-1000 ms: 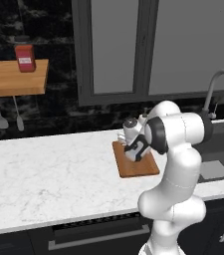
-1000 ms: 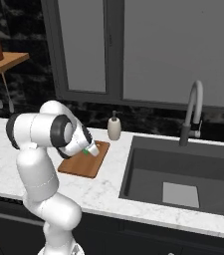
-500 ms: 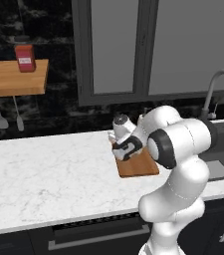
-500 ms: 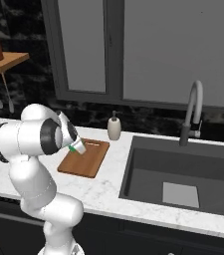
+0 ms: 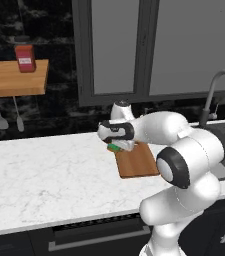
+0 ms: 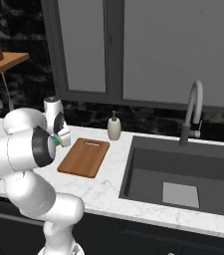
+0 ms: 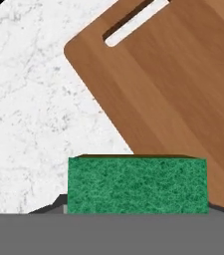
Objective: Pick up the sponge from the counter and clean the cutting board by briefly scrubbing or pressing down on the cutting board. Once finished, release the sponge.
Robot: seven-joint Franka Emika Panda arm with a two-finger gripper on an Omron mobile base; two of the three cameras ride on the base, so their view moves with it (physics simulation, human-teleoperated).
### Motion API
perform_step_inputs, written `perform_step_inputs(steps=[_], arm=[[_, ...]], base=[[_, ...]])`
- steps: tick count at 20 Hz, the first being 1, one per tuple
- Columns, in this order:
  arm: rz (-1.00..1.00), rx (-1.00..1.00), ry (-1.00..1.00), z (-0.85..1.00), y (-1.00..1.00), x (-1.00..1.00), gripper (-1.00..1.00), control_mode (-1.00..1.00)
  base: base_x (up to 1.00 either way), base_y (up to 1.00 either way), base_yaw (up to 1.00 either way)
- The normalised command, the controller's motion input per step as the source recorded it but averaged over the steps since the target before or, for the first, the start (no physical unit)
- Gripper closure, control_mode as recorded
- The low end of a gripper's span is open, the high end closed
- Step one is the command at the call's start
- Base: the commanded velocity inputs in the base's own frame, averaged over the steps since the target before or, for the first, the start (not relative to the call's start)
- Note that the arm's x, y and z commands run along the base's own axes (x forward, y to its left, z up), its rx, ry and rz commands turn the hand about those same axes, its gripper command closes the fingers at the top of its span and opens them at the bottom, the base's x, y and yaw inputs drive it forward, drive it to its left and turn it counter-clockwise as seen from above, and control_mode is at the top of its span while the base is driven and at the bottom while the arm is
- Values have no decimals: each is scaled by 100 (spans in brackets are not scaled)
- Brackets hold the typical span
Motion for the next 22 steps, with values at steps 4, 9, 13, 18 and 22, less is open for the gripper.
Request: perform_step_inputs(steps=[4,9,13,18,22], arm=[[0,9,2,-26,92,-13,100,-100],[0,0,10,-53,51,0,100,-100],[0,-6,13,-53,26,0,100,-100],[0,-3,1,-38,2,0,100,-100],[0,-4,0,-46,0,0,-100,-100]], base=[[0,0,0],[0,0,0],[0,0,0],[0,0,0],[0,0,0]])
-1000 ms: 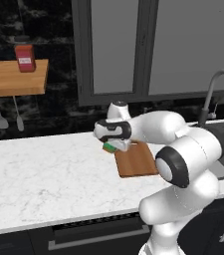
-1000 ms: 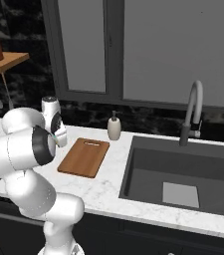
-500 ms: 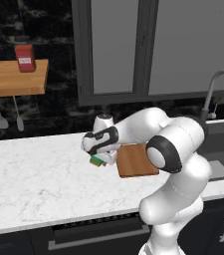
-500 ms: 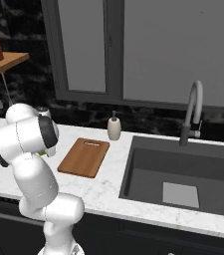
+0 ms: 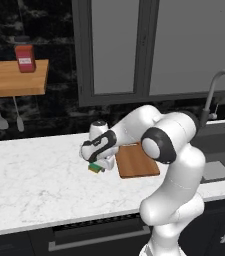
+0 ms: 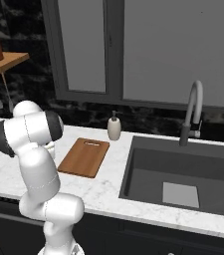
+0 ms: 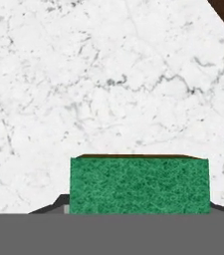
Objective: Pick up the sponge from the counter and clean the cutting board by briefly scrubbing or pressing down on the cutting board. Once finished, release the sponge.
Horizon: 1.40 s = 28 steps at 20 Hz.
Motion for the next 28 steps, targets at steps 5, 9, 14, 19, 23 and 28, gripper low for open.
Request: perform_step_inputs(steps=[5,9,14,19,23,28], arm=[[0,0,0,-10,0,0,-100,-100],[0,0,1,14,0,-3,-100,-100],[1,2,0,43,-19,-6,-100,-100],[0,7,0,69,-46,-30,-100,-100],[0,6,0,55,-38,-46,-100,-100],[0,6,0,50,-35,-50,-100,-100]], base=[[0,0,0],[0,0,0],[0,0,0],[0,0,0],[0,0,0],[0,0,0]])
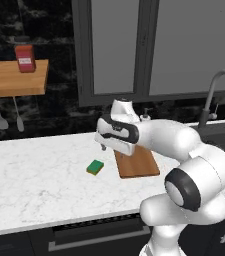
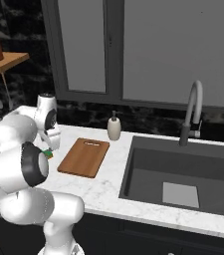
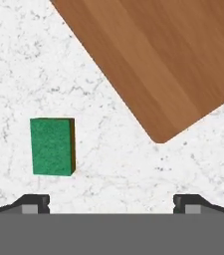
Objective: Pick up the sponge from the counter and clean the cutting board by briefly scrubbing or pressing down on the cutting board. Once finished, release the sponge.
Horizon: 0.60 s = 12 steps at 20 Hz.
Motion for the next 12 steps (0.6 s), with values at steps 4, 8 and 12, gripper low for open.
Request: perform_step_inputs(steps=[4,8,12], arm=[[0,7,0,59,-33,-53,-100,-100],[2,16,0,36,-58,-48,-100,-100],[5,23,0,20,-65,-46,-100,-100]], base=[[0,0,0],[0,0,0],[0,0,0]])
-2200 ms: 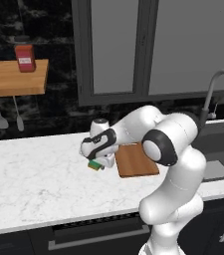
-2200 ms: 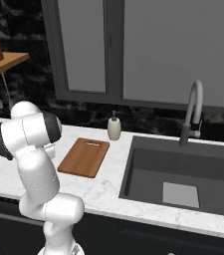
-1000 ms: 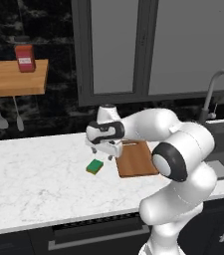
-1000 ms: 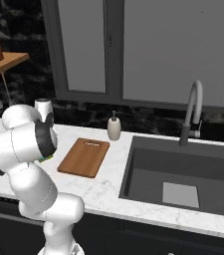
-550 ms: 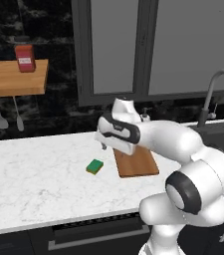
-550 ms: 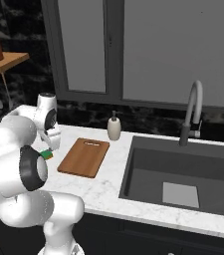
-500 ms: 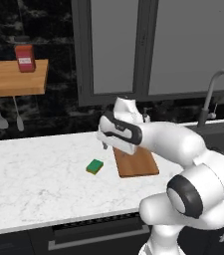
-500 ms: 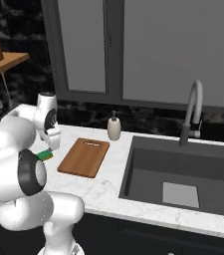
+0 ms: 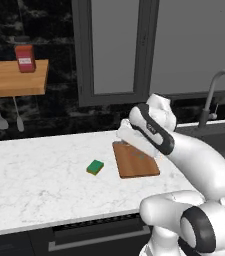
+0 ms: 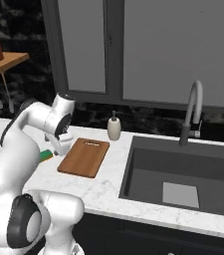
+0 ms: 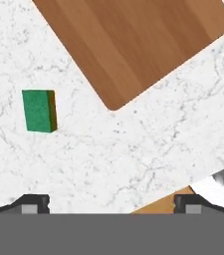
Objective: Pick up the sponge from the counter and clean the cutting board by briefly scrubbing or pressing down on the cutting board. Once finished, release the sponge.
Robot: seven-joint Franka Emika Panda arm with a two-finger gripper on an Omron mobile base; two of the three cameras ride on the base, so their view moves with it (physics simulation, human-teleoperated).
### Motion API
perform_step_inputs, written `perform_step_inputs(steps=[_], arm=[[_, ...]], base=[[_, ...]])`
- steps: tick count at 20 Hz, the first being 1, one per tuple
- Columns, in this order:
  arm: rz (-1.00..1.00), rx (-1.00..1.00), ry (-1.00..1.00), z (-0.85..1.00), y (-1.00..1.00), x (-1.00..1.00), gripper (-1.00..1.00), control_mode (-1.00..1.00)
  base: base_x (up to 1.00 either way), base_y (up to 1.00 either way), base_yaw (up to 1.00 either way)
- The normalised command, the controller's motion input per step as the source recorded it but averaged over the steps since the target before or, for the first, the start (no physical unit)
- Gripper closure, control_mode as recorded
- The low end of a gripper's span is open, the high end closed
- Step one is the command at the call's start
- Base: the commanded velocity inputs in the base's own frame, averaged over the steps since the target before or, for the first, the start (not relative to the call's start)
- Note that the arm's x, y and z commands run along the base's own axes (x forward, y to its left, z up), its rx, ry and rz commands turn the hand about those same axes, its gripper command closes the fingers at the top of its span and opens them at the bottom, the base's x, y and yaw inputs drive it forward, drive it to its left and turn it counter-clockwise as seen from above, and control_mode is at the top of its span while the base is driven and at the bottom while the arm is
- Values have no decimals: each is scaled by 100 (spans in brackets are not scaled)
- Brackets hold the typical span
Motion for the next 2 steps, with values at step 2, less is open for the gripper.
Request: perform_step_inputs(steps=[2], arm=[[4,23,0,16,-59,-37,-100,-100]], base=[[0,0,0]])
